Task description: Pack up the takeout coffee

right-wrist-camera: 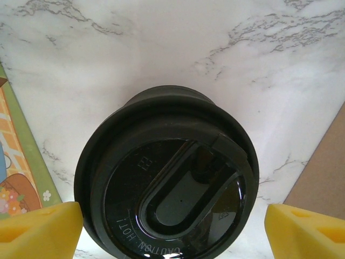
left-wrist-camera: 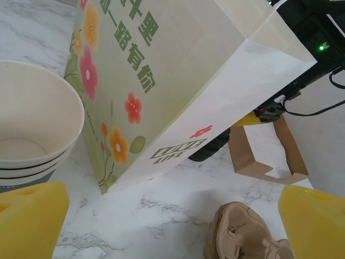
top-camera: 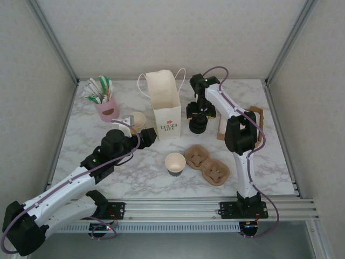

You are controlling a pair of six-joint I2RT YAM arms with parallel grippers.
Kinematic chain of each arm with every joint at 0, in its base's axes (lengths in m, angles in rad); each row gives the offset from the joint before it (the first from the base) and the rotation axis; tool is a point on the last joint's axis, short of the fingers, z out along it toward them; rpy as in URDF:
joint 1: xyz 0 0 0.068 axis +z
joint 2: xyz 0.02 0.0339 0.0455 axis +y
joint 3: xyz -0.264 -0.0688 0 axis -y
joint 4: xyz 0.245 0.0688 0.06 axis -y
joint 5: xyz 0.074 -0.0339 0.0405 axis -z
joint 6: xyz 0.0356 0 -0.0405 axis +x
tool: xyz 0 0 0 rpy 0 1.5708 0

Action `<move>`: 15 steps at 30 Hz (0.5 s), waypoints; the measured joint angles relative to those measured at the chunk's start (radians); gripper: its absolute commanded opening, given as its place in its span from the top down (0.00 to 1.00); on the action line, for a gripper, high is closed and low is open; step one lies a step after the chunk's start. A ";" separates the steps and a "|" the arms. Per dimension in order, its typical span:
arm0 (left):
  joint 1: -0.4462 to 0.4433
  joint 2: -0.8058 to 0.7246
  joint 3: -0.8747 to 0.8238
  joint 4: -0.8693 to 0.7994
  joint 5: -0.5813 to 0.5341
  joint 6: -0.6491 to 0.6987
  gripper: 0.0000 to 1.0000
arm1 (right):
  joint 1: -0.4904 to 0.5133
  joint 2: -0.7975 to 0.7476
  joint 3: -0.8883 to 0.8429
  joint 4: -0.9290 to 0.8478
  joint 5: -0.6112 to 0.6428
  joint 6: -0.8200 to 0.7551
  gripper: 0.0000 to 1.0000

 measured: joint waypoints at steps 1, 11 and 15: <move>0.000 -0.001 0.000 0.000 0.000 0.000 0.00 | 0.000 0.000 0.000 0.001 -0.002 0.000 0.14; 0.000 -0.004 0.000 0.000 0.000 0.000 0.00 | -0.010 0.000 0.000 0.011 -0.045 0.000 0.15; 0.000 -0.004 0.000 0.000 0.000 0.000 0.00 | -0.021 0.000 -0.004 0.030 -0.073 0.001 0.15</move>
